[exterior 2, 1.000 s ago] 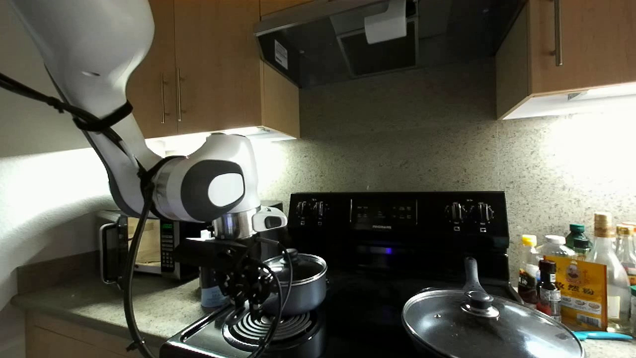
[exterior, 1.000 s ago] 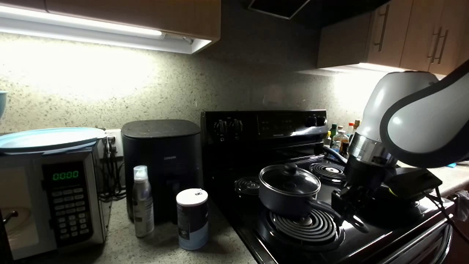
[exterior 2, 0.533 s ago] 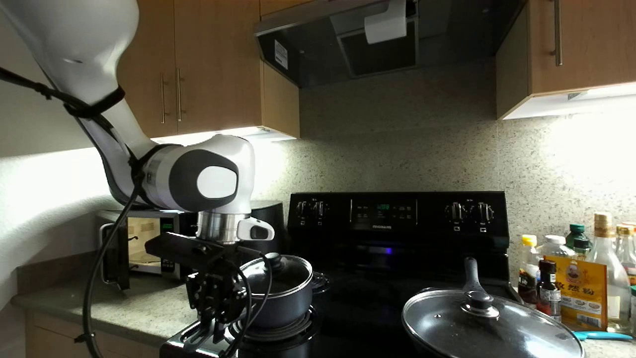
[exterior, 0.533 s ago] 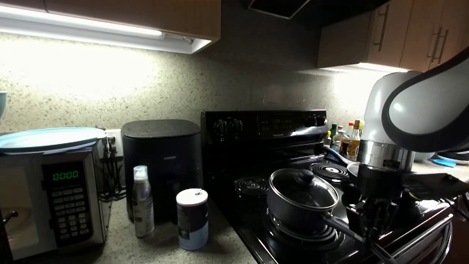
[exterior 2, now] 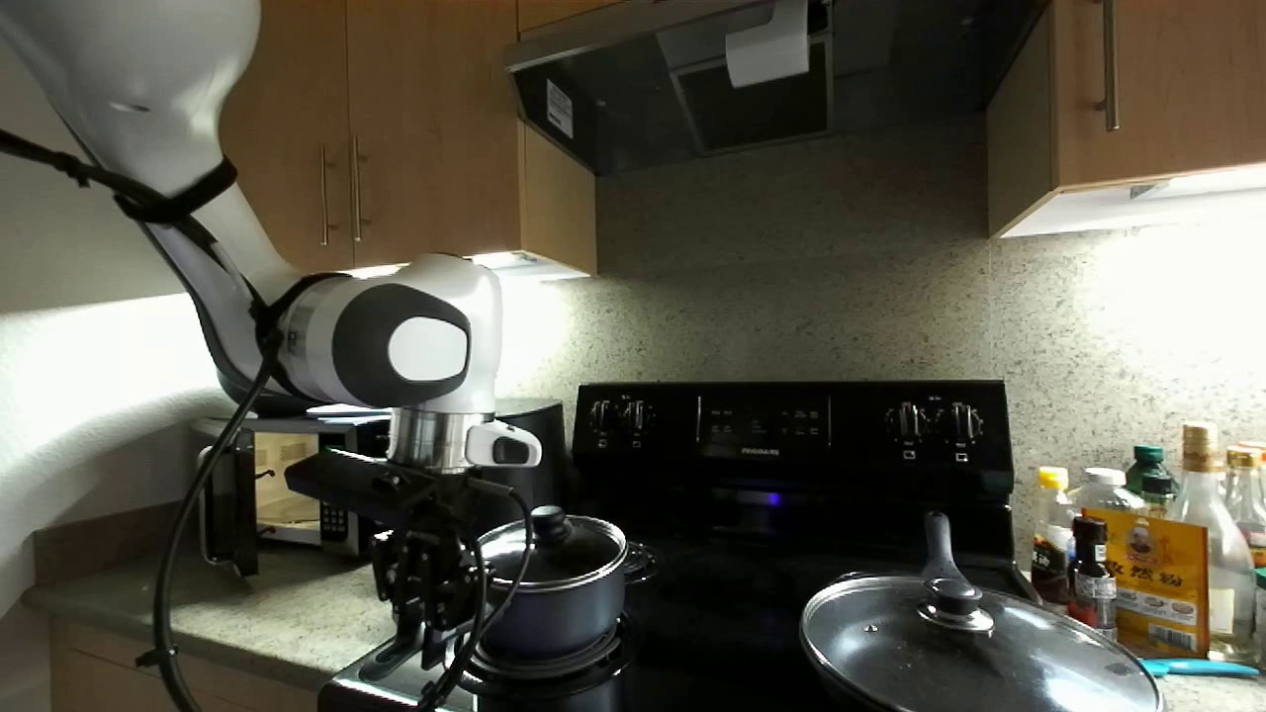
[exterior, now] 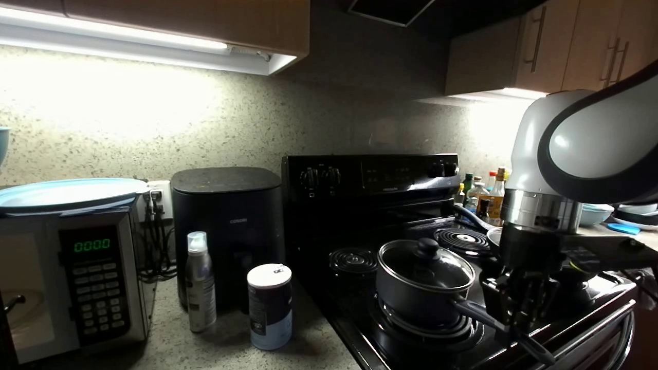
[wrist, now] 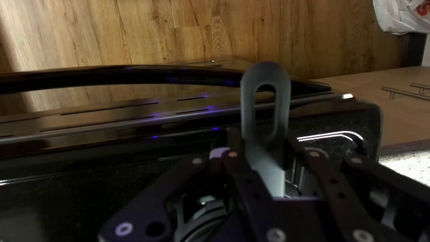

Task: Move the black pot forwards.

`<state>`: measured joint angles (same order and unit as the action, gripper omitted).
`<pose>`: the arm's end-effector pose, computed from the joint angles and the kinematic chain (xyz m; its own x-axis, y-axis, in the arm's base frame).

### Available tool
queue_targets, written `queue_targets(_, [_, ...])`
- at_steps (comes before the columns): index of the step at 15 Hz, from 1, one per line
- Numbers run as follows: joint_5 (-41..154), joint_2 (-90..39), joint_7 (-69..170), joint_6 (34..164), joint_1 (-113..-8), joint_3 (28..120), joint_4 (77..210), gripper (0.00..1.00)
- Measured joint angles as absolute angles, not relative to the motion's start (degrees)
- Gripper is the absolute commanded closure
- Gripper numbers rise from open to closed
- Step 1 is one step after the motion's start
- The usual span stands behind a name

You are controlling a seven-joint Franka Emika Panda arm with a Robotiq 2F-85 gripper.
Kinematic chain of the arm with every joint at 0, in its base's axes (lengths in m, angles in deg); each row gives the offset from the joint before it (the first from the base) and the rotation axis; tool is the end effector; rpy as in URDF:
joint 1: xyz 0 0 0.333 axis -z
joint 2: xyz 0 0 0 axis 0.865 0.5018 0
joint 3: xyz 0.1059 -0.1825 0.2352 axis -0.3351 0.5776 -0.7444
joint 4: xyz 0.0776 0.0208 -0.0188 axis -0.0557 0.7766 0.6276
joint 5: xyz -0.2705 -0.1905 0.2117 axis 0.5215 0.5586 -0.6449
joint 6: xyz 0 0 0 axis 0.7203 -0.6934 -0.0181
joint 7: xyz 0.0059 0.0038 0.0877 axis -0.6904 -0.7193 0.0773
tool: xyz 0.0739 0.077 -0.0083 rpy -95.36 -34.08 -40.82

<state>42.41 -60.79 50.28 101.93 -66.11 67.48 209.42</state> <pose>0.3685 0.0571 0.3109 0.9961 -0.0746 -0.0473 -0.0795 -0.9906 -0.1113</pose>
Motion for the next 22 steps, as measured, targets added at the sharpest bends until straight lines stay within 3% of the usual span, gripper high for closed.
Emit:
queue_targets(9, [41.9, -61.8, 48.7, 101.3, -67.7, 65.8, 209.8, 0.90])
queue_targets(10, [41.9, -61.9, 48.3, 101.3, -67.8, 65.4, 209.9, 0.68])
queue_targets(14, [41.9, -62.0, 46.6, 101.4, -67.7, 64.7, 209.7, 0.68])
queue_targets(15, [41.9, -62.0, 46.6, 101.4, -67.7, 64.7, 209.7, 0.90])
queue_targets(22, [42.1, -62.0, 46.2, 100.6, -67.2, 65.0, 209.8, 0.90])
